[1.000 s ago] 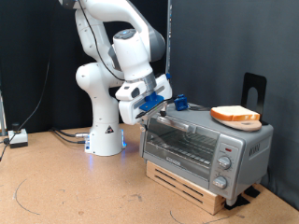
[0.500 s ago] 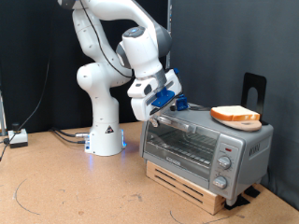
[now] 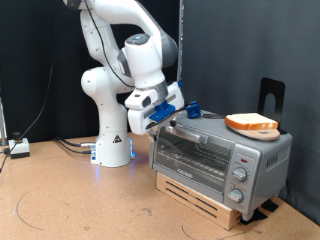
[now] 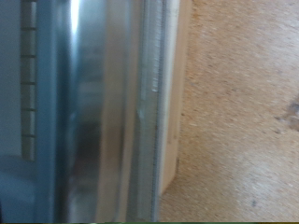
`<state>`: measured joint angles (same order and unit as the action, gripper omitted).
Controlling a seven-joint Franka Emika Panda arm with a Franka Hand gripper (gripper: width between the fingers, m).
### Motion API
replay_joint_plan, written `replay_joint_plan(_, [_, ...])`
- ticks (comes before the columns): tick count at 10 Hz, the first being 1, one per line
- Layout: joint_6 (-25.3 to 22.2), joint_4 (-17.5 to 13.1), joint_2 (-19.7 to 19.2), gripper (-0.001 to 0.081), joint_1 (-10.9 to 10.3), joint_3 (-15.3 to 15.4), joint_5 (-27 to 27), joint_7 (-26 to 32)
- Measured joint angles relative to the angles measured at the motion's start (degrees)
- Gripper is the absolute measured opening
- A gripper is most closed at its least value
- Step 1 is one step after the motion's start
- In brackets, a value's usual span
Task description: Make a piece of toast with the oven
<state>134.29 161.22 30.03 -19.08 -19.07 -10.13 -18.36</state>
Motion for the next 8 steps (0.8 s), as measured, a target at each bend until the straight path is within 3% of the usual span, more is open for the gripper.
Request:
replay_joint_plan(4, [0.2, -0.5, -3.2, 0.0807, 4.3, -0.7, 3.7, 0.1])
replay_joint_plan(8, [1.7, -2.5, -8.0, 0.0807, 4.4, -1.6, 3.3, 1.5])
